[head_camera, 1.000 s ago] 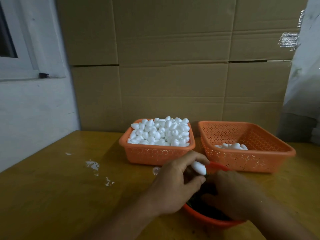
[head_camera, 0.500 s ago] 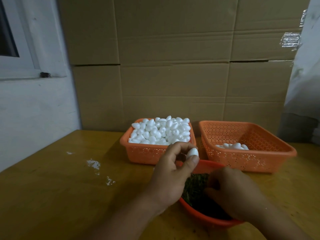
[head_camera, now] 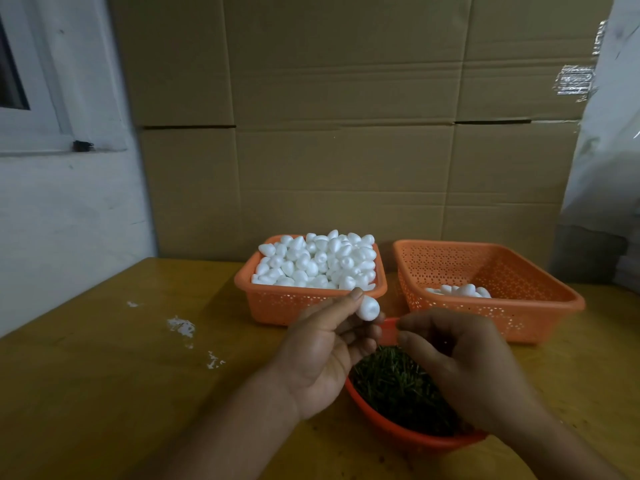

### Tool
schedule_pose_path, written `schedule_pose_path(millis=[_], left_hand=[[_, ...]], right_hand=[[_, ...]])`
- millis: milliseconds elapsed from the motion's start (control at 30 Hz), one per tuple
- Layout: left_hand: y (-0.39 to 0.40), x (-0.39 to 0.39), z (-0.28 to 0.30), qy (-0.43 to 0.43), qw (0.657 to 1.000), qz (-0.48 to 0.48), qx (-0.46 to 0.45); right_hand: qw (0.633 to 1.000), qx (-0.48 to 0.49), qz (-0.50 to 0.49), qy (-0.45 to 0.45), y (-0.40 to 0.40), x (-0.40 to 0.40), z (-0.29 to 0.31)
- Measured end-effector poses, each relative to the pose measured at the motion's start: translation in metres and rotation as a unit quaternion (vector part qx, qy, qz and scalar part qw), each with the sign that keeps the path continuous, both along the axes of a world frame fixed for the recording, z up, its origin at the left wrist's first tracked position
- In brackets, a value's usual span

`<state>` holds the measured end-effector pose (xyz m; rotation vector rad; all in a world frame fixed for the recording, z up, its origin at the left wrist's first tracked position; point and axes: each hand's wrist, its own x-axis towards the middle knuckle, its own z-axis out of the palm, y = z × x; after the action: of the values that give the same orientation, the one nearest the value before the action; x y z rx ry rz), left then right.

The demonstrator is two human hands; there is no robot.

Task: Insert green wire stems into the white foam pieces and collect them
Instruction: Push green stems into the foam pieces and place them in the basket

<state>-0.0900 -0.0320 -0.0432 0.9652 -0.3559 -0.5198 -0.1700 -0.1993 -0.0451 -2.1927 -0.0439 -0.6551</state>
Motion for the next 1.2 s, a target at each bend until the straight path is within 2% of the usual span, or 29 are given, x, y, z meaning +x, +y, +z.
schedule_pose_path(millis=[133,233,833,1033,1200], left_hand=[[0.0,0.0,0.0,0.023,1.0,0.004,0.013],[0.0,-0.002,0.0,0.034,0.999,0.002,0.017],[-0.004,-0.008,-0.004,-0.011,0.998,0.008,0.068],[-0.005,-0.008,-0.005,-0.051,0.996,0.027,0.071],[-0.005,-0.008,-0.006,-0.069,0.995,0.035,0.062]], right_hand=[[0.993,0.103,0.028,-0.047,0.007,-0.003,0.004],[0.988,0.135,0.046,-0.066,0.012,-0.005,0.007],[0.995,0.035,0.062,-0.075,0.014,-0.006,0.003],[0.996,0.027,0.054,-0.067,0.012,-0.007,0.002],[0.995,0.061,0.029,-0.072,0.014,-0.005,0.002]])
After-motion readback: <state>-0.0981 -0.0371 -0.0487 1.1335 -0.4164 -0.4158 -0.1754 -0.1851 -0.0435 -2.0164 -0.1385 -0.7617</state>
